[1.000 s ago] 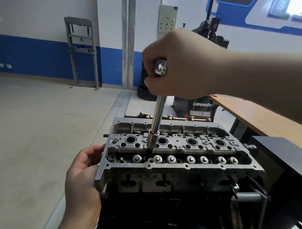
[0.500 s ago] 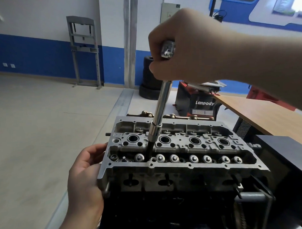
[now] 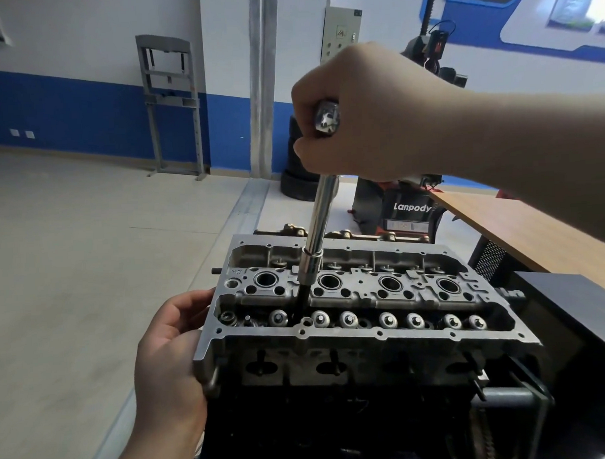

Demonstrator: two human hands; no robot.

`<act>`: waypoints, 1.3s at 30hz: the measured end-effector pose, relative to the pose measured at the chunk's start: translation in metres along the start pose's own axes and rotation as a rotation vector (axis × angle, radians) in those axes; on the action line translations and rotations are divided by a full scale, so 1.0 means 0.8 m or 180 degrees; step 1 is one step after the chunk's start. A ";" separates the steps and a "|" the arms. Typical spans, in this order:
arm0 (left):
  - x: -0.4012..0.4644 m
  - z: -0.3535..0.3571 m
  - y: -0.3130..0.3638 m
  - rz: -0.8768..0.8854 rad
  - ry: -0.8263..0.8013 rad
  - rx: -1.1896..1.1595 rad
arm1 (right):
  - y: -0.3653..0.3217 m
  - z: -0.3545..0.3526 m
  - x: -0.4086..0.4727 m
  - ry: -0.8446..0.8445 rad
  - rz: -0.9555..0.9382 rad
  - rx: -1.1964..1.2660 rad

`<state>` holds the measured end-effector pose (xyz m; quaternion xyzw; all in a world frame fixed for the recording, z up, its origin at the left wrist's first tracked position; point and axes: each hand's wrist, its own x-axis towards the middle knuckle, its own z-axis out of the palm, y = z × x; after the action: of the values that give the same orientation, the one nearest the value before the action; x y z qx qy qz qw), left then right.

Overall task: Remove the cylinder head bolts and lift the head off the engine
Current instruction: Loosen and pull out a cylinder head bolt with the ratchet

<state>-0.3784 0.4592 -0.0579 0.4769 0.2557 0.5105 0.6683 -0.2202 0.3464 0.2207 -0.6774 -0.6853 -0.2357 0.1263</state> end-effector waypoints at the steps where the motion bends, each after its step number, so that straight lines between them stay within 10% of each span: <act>1: 0.001 0.000 0.000 0.0002 -0.0001 0.0003 | 0.000 0.001 0.001 0.0009 -0.0003 -0.0027; 22: 0.002 0.000 0.002 -0.0053 0.0062 -0.0045 | 0.000 -0.006 0.001 -0.0340 -0.0763 0.0072; 29: -0.002 0.007 0.017 0.0024 0.0285 0.0281 | 0.003 0.022 0.024 -0.0364 0.0340 -0.0529; 32: -0.004 0.016 0.060 0.0906 0.0601 0.1000 | -0.004 0.019 0.017 -0.0469 0.0631 -0.0797; 39: -0.010 0.146 0.135 0.0732 -0.1612 0.2347 | -0.034 0.015 0.019 -0.0262 0.0976 -0.0850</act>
<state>-0.3319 0.4109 0.0866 0.8178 0.1943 0.3237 0.4345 -0.2459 0.3665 0.2142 -0.7935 -0.5415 -0.2746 0.0416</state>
